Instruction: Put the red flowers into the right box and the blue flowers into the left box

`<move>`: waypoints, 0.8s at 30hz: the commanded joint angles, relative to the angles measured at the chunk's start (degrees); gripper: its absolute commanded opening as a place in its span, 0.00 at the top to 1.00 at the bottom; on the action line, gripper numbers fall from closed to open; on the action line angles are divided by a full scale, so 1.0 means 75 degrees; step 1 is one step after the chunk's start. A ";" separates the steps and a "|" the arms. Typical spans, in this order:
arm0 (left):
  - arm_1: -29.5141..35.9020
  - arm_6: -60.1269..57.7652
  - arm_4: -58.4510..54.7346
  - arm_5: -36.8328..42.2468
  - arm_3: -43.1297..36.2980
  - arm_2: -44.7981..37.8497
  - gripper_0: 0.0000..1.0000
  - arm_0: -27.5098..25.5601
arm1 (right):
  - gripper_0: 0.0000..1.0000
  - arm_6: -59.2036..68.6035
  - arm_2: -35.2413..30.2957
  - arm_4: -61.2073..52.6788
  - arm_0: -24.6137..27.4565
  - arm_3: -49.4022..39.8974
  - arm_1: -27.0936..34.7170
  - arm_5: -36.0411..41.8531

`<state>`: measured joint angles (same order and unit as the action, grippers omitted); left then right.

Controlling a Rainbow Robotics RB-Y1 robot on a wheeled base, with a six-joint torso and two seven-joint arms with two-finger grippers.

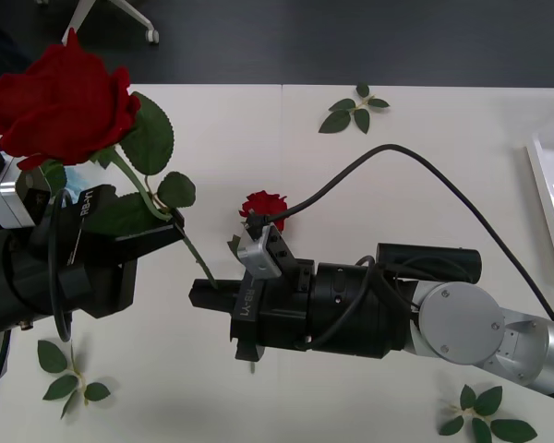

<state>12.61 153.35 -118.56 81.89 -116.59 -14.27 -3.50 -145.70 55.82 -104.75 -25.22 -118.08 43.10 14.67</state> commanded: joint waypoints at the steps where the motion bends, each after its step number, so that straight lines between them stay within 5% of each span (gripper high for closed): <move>1: 0.0088 0.0220 -0.0024 0.0015 -0.0263 -0.0019 0.53 0.0150 | 1.00 -0.0284 -0.0084 -0.0038 -0.0025 -0.0146 -0.0004 -0.0010; 2: 0.0088 0.0220 -0.0024 0.0015 -0.0263 -0.0019 0.25 0.0150 | 1.00 -0.0295 -0.0084 -0.0038 -0.0025 -0.0134 0.0007 -0.0010; 5: 0.0088 0.0220 -0.0024 0.0015 -0.0263 -0.0019 0.00 0.0150 | 1.00 -0.0284 -0.0095 -0.0049 -0.0025 -0.0146 0.0007 -0.0010; 17: 0.0088 0.0220 -0.0024 0.0015 -0.0263 -0.0019 0.00 0.0150 | 1.00 -0.0295 -0.0107 -0.0260 -0.0036 -0.0134 0.0066 -0.0010; 24: 0.0088 0.0220 -0.0024 0.0015 -0.0263 -0.0019 0.00 0.0150 | 1.00 -0.0295 -0.1162 -0.1127 -0.0036 -0.0216 0.0547 0.0974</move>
<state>12.61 153.35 -118.55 81.89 -116.59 -14.27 -3.50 -145.74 51.98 -109.60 -25.22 -118.08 44.38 18.29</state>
